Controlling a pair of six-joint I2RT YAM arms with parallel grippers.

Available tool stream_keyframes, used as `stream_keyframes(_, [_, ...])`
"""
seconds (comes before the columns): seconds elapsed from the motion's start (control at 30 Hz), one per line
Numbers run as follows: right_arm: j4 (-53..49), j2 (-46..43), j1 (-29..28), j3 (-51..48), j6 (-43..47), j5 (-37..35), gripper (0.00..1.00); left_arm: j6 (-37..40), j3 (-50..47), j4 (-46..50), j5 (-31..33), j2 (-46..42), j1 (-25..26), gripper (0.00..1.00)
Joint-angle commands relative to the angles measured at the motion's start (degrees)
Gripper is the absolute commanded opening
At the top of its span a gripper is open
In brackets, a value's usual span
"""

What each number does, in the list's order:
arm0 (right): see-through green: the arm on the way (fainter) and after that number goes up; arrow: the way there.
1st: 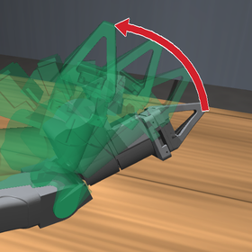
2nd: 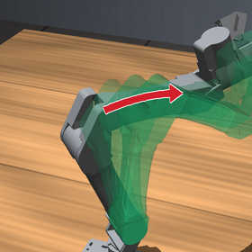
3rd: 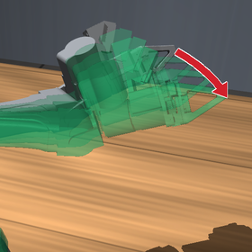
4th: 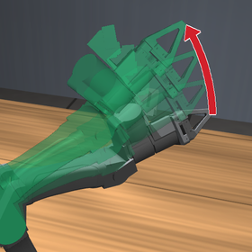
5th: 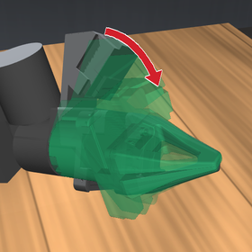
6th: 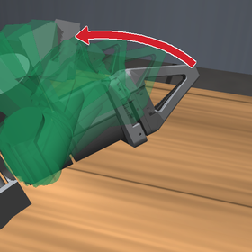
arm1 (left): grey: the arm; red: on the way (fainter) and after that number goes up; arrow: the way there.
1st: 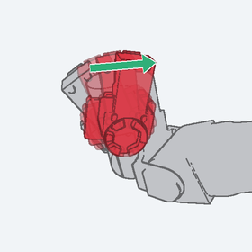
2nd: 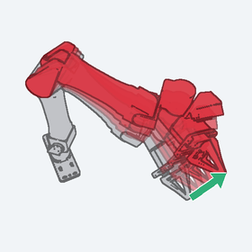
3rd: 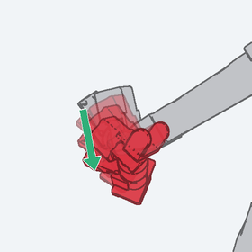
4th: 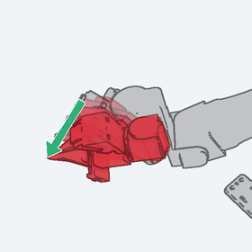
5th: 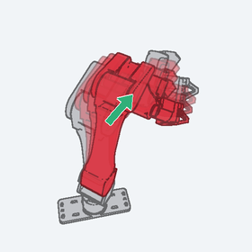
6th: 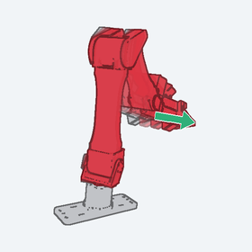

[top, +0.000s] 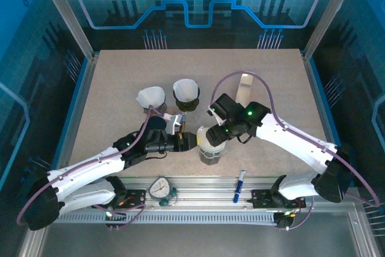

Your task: Place the coffee filter in the dripper

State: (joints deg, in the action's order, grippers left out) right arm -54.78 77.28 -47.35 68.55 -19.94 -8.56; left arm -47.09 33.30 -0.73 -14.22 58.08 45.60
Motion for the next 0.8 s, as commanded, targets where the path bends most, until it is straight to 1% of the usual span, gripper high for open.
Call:
stream_keyframes(0.0, [1.92,0.54,-0.75,-1.11,-0.52,-0.23,0.78,-0.28,1.24,-0.76,0.48,0.19,0.45,0.56])
stream_keyframes(0.57, [4.99,3.86,-0.91,-4.69,-0.81,-2.01,0.78,-0.27,1.61,-0.13,0.93,-0.47,0.65,0.56])
stream_keyframes(0.63, [5.19,4.05,-0.99,-5.05,-0.79,-2.13,0.78,-0.02,1.77,-0.02,1.83,-1.48,0.62,0.59])
stream_keyframes(0.77, [5.3,4.35,-0.97,-5.6,-0.86,-2.36,0.78,1.43,2.59,0.07,2.98,-3.41,0.6,0.68])
